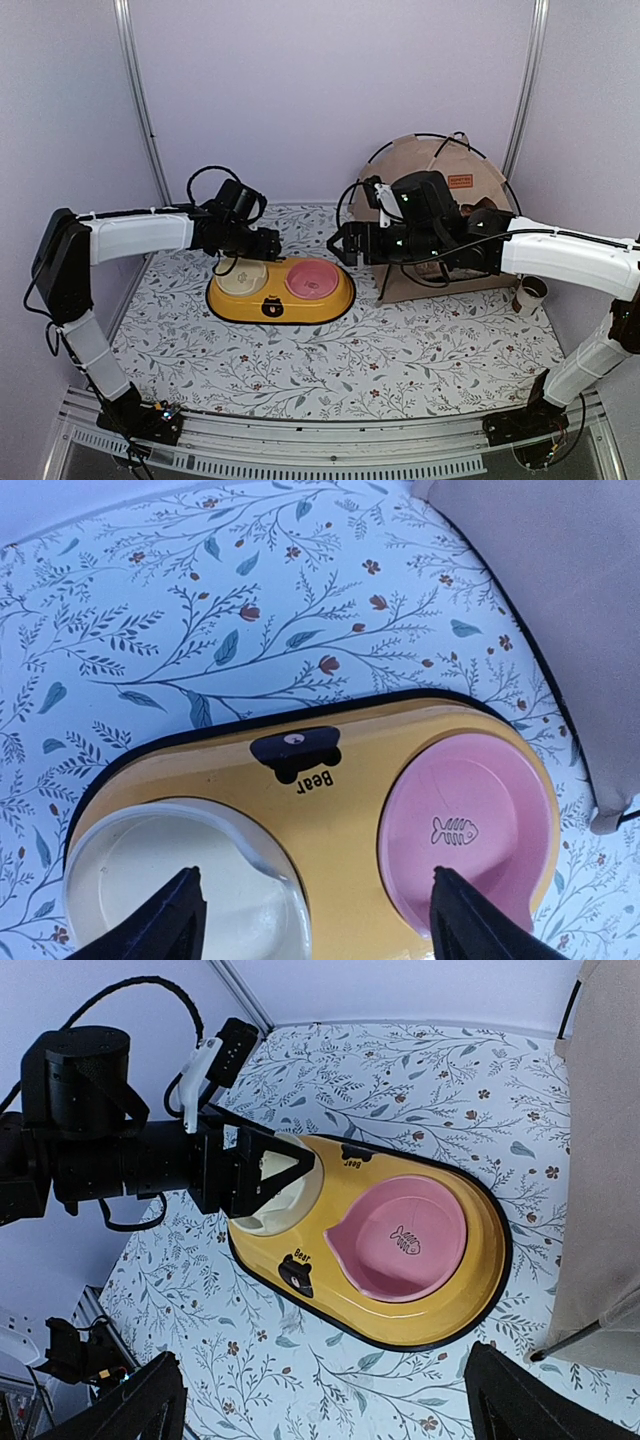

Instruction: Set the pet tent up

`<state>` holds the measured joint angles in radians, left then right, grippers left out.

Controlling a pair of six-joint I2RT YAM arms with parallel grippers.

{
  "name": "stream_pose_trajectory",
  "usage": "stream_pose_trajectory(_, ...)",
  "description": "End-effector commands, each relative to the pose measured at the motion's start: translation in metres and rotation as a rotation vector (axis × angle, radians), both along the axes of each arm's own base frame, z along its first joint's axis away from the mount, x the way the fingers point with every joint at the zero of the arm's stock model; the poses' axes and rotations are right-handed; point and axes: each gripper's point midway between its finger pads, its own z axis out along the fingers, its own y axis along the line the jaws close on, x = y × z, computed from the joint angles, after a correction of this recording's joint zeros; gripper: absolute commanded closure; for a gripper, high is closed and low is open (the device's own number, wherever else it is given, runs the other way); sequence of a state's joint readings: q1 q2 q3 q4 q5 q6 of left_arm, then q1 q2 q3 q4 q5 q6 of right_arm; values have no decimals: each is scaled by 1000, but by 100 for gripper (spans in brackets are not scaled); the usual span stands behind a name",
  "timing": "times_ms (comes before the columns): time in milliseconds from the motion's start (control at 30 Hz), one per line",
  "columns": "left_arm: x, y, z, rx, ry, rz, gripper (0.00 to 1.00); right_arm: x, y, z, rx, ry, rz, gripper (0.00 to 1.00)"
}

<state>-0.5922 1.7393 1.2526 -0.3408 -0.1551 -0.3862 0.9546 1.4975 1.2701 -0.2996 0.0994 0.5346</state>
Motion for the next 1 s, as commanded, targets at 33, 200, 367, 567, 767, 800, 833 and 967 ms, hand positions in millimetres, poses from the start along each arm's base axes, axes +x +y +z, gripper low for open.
stream_pose_trajectory(33, 3, 3, -28, -42, 76, -41, 19, 1, 3, 4, -4, -5, -4, 1)
stream_pose_trajectory(200, 14, 5, -45, -101, 105, -20, 11, 1, 1, 5, -3, -4, -9, 1)
stream_pose_trajectory(367, 22, 3, -58, -114, 126, -26, 8, 0, -2, 4, -13, 2, -12, 1)
stream_pose_trajectory(567, 21, 2, -73, -126, 160, -28, 6, -1, -3, 2, -15, 8, -18, 1)
stream_pose_trajectory(767, 21, 5, -75, -116, 161, -24, 5, -1, -2, -2, -22, 14, -16, 1)
stream_pose_trajectory(800, 21, 6, -78, -114, 166, -23, 5, -1, -2, -3, -24, 15, -15, 1)
stream_pose_trajectory(833, 20, 7, -81, -113, 176, -21, 5, -1, -2, -4, -25, 17, -14, 1)
stream_pose_trajectory(967, 17, 9, -92, -121, 200, -18, 5, -1, -1, -7, -31, 24, -11, 1)
